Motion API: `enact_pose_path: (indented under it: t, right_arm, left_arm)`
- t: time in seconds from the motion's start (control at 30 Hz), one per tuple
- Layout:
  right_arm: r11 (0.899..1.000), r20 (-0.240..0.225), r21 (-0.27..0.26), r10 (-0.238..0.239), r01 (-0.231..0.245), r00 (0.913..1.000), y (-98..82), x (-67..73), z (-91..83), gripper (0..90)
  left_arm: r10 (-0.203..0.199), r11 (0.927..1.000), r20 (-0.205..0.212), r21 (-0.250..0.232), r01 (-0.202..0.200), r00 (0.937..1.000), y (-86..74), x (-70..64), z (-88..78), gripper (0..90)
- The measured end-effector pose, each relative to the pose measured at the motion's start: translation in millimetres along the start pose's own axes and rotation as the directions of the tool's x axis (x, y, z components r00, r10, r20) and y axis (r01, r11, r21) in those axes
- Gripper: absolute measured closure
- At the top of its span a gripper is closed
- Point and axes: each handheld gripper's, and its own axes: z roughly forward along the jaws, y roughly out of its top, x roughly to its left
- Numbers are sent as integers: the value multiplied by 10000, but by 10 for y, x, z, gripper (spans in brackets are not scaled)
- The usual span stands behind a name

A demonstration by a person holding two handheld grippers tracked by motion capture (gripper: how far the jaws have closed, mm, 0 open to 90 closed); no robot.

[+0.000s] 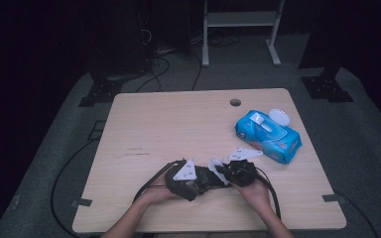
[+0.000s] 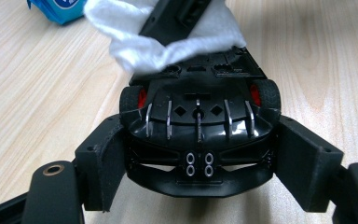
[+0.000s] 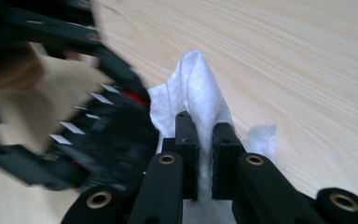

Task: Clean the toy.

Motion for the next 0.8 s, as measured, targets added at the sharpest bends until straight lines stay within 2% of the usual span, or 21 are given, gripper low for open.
enact_pose_path:
  t: [0.03,0.07,0.13,0.17,0.2,0.23,0.27,0.3,0.33,0.37,0.4,0.43,0.5,0.53,0.57,0.63,0.67,0.7,0.73,0.77,0.8]
  right_arm:
    - [10000,0,0,0,0,10000,0,0,0,837]
    - [9986,177,122,-514,512,9985,39,69,20,837]
    - [9980,190,213,-602,598,9980,48,64,24,837]
    - [9983,334,293,-518,508,9981,35,22,24,836]
    - [9978,835,497,-474,434,9954,-27,-72,8,837]
    - [9982,975,578,-243,187,9949,-73,-146,-11,837]
    - [9980,1001,618,76,-138,9950,-118,-216,-37,837]
    - [9980,1001,618,76,-138,9950,-118,-216,-37,837]
    - [9972,975,645,308,-372,9948,-147,-265,-60,837]
    - [9967,909,602,488,-544,9947,-151,-274,-74,837]
    - [9972,878,576,435,-486,9952,-141,-252,-71,836]
    - [9992,460,381,114,-132,9989,-106,-165,-39,836]
    - [9988,566,436,-261,236,9981,-78,-112,2,836]
    - [9988,566,436,-261,236,9981,-78,-112,2,836]
    - [9986,574,524,-17,-13,9983,-90,-170,2,836]
    - [9983,713,568,76,-117,9974,-111,-210,-11,836]
    - [9975,925,667,159,-222,9956,-132,-249,-33,837]
    - [9947,1333,967,231,-362,9908,-170,-317,-76,837]
    - [9943,1242,914,430,-545,9913,-189,-338,-95,837]
    - [9943,1242,914,430,-545,9913,-189,-338,-95,837]
    - [9947,991,782,585,-664,9934,-203,-317,-106,837]
  left_arm:
    - [0,10000,0,0,0,10000,0,0,0,243]
    - [38,9999,-27,96,-38,10000,-12,6,-8,244]
    - [-70,10000,-15,39,70,10000,-19,6,-11,244]
    - [-97,9999,-26,29,97,9999,-23,8,-13,244]
    - [-223,9997,34,-12,223,9997,-36,18,-13,244]
    - [-223,9997,34,-12,223,9997,-36,18,-13,243]
    - [-207,9998,54,14,207,9998,-41,28,-15,243]
    - [-212,9998,76,6,212,9997,-43,32,-14,243]
    - [-161,9999,51,12,161,9999,-42,28,-8,244]
    - [-97,9999,26,56,97,9999,-39,25,-5,243]
    - [-61,9999,-4,92,61,10000,-39,19,-1,244]
    - [-80,9998,-8,189,81,10000,-48,18,5,243]
    - [-63,9995,-9,309,63,10000,-60,28,1,244]
    - [-137,9996,11,231,137,9999,-75,32,2,244]
    - [-173,9995,29,256,172,9998,-80,40,-5,244]
    - [-135,9996,31,261,134,9999,-74,46,-8,244]
    - [-118,9996,34,249,117,9999,-73,47,-8,244]
    - [-117,9996,31,266,116,9999,-75,48,-8,244]
    - [-94,9995,22,291,93,10000,-82,46,-2,244]
    - [-94,9995,22,291,93,10000,-82,46,-2,243]
    - [-60,9994,43,354,58,10000,-84,51,-1,244]
